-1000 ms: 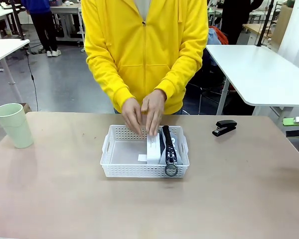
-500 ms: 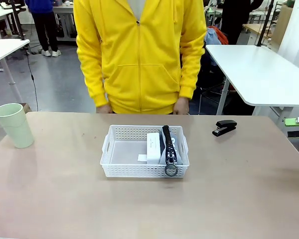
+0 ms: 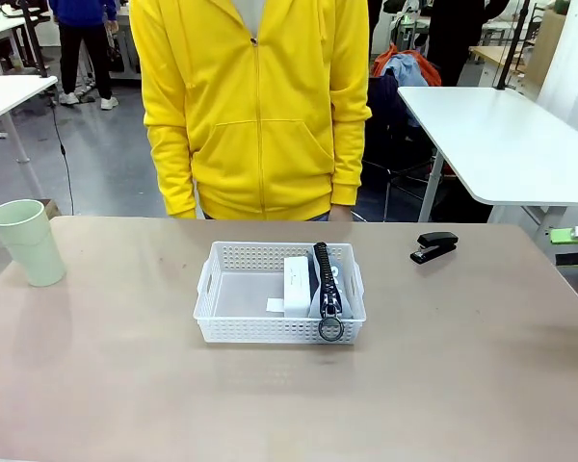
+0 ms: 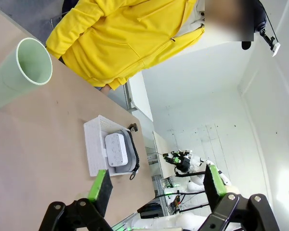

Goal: Efficiently arrange items inside the basket to fit them all.
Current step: Pick up the Stapler and place it inside the Organizing basket.

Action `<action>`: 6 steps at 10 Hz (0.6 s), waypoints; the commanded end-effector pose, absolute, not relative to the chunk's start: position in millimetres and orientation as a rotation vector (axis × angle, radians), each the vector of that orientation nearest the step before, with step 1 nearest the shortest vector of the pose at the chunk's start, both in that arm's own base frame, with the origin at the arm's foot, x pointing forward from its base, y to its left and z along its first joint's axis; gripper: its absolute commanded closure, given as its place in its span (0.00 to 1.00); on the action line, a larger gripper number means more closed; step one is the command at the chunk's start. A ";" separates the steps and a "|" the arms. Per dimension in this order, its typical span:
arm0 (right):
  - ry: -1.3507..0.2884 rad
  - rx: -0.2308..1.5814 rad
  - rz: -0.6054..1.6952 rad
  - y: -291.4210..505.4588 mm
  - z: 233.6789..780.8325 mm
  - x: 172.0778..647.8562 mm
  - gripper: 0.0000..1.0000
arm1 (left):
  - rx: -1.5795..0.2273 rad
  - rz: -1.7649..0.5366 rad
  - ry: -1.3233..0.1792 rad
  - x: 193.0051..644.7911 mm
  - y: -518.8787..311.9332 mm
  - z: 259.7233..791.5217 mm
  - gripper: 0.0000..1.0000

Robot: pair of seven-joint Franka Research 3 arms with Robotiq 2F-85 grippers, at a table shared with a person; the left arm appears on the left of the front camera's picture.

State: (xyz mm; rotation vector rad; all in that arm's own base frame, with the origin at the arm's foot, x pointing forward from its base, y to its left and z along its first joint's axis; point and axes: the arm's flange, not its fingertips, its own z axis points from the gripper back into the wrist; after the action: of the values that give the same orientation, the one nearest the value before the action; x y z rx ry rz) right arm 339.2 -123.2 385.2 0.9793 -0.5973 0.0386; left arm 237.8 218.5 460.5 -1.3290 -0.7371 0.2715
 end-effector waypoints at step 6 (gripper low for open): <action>-0.125 0.312 0.032 -10.4 444.7 515.0 0.00 | -1.346 0.258 -0.762 238.7 218.3 462.9 0.00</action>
State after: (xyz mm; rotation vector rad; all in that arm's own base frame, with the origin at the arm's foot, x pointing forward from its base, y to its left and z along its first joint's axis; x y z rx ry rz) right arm 485.8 -7.3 439.1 0.4119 -0.2813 0.0186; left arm 238.0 218.4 460.3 -1.3288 -0.7360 0.2713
